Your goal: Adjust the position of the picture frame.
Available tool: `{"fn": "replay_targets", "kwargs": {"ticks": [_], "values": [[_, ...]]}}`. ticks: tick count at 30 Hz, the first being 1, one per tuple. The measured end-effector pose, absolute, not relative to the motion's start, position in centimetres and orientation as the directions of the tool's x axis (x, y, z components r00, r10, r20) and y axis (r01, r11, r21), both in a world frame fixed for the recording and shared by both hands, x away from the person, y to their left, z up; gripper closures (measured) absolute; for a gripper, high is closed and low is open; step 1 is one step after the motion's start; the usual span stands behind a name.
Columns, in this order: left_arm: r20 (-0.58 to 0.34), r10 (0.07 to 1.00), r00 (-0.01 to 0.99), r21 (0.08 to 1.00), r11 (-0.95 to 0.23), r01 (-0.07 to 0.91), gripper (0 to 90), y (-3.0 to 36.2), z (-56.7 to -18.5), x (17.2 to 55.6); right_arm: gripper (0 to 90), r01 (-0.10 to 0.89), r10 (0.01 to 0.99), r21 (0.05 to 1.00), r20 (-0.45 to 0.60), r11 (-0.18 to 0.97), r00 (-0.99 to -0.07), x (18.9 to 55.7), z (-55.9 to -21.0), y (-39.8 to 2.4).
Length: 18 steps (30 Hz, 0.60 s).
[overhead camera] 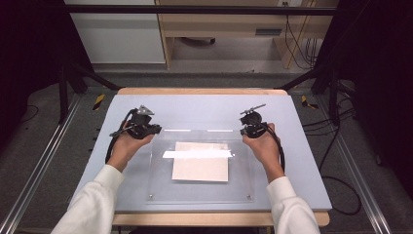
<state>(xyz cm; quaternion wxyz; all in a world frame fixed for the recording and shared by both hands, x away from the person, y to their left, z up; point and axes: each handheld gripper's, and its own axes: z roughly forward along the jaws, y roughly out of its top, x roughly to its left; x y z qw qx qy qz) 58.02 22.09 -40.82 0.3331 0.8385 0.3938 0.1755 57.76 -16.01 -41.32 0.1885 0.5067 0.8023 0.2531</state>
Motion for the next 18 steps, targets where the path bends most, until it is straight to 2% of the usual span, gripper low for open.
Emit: {"fn": "replay_targets", "kwargs": {"ticks": [18], "values": [[0.015, 0.793, 0.609, 0.674, -0.458, 0.580, 84.0, 21.9, -43.4, 58.6, 85.7, 0.731, 0.910, 0.581, -0.041, 0.357, -0.413, 57.8, -43.2, -16.0]]}}
